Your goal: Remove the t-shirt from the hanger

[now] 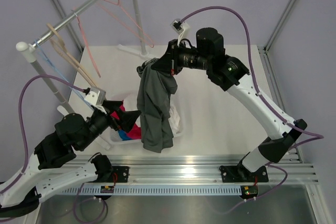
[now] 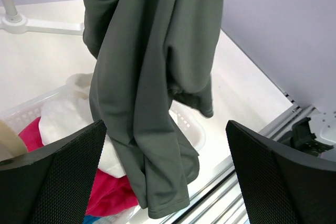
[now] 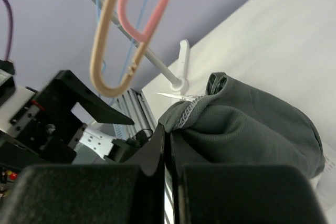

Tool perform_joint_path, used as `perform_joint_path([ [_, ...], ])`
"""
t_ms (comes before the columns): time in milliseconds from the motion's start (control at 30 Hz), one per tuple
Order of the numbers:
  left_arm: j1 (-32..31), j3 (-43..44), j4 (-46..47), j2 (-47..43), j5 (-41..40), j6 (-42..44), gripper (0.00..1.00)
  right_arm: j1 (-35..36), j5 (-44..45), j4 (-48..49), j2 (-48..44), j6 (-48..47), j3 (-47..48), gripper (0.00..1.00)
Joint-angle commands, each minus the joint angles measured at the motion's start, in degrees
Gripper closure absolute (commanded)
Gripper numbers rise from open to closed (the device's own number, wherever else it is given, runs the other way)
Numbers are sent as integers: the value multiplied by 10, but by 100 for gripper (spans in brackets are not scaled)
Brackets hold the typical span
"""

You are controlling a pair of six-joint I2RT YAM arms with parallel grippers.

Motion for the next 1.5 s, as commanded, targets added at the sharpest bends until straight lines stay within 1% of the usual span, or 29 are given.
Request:
perform_joint_path([
  [0,-1,-17,24,-5,-38,-11,1,6,44,123,-58,20,-124,100],
  [33,-1,-38,34,-14,-40,-16,1,10,47,205,-73,47,-225,100],
  [100,-1,-66,72,-19,-48,-30,1,21,99,264,-96,67,-314,100],
  [133,-1,-78,82,-18,-51,-35,1,33,118,303,-97,75,-380,100],
  [200,-1,-100,95,1,-61,-49,1,43,170,325,-82,90,-444,100],
  [233,-1,-105,105,8,-62,-54,1,50,200,328,-61,91,-458,100],
  [300,-1,-120,115,24,-64,-57,1,56,226,332,-40,99,-487,100],
  [367,-1,-139,131,27,-84,-62,1,58,241,337,-9,106,-501,99],
  [400,-1,-144,136,26,-89,-63,1,58,243,335,1,112,-508,97],
  [433,-1,-149,141,27,-92,-66,1,58,248,335,19,116,-510,93],
  [467,-1,-160,143,28,-97,-71,1,58,253,332,27,118,-512,86],
  [567,0,-182,147,25,-94,-92,1,58,261,341,49,122,-521,75],
  [633,-1,-198,145,24,-89,-96,1,58,267,332,56,121,-520,70],
  [667,-1,-201,141,29,-80,-94,1,58,268,328,55,122,-521,62],
  [767,-1,-203,106,45,-74,-102,1,58,271,328,39,119,-526,56],
  [800,-1,-207,100,56,-70,-104,1,58,272,326,34,119,-525,50],
  [867,-1,-224,98,67,-55,-111,1,58,275,305,10,112,-514,44],
  [900,-1,-231,94,76,-48,-115,1,58,275,295,-6,104,-498,39],
  [933,-1,-235,93,81,-47,-117,2,58,276,290,-12,104,-498,36],
  [967,-1,-236,91,83,-47,-120,4,58,275,253,-20,96,-482,34],
  [1033,-1,-240,83,91,-57,-124,9,58,288,237,-43,91,-471,26],
  [1067,-1,-241,81,94,-62,-126,14,57,292,225,-51,90,-464,25],
  [1133,-1,-246,81,98,-65,-131,21,57,299,218,-72,83,-460,21],
  [1167,-1,-249,86,101,-62,-134,29,56,315,206,-80,83,-457,19],
  [1200,-1,-250,92,102,-55,-133,34,57,320,200,-85,80,-451,17],
  [1233,-1,-253,97,102,-55,-133,38,57,321,194,-87,80,-451,17],
  [1367,-1,-257,123,122,-60,-135,41,56,327,171,-116,76,-441,16],
  [1400,-1,-255,126,128,-60,-135,50,57,333,170,-124,76,-443,16],
  [1467,-1,-250,134,143,-60,-136,63,57,342,165,-147,76,-452,16],
])
